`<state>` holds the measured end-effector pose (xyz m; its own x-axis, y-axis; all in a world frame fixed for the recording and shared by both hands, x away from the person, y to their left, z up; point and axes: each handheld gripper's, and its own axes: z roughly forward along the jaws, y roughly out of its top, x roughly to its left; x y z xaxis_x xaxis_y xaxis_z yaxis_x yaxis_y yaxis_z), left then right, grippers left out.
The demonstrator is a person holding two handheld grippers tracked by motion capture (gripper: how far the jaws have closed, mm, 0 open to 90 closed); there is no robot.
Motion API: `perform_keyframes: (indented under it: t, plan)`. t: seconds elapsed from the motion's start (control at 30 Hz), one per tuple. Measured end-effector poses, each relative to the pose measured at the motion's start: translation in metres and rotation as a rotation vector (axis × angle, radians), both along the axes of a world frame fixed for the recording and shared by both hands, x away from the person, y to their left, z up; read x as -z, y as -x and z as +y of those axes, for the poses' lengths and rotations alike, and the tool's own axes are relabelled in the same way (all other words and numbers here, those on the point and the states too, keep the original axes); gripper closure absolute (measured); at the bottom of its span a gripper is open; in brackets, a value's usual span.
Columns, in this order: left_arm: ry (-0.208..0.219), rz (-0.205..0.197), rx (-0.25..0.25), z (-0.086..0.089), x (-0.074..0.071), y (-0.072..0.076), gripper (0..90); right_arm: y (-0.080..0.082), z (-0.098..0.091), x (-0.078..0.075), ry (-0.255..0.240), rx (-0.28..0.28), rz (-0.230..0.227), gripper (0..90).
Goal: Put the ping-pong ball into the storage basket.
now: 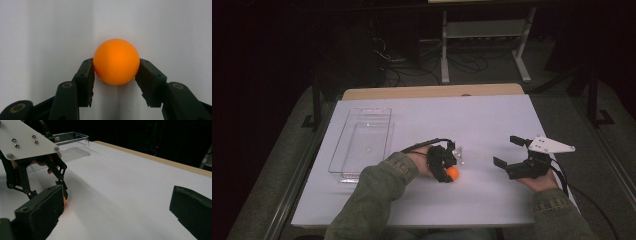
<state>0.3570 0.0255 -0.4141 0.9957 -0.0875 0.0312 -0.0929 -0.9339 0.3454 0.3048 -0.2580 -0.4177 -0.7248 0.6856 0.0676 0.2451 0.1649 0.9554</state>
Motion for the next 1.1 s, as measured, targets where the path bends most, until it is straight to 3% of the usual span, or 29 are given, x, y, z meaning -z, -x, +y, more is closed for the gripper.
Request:
perform_keyframes:
  t: [0.53, 1.1]
  plan:
    - [-0.002, 0.014, 0.008, 0.0, -0.005, 0.003, 51.0, 0.0, 0.0, 0.0, 0.001, 0.0, -0.002, 0.0]
    - [0.041, 0.028, -0.021, 0.012, -0.023, 0.001, 51.0, 0.0, 0.001, 0.0, 0.002, -0.002, 0.0, 0.0]
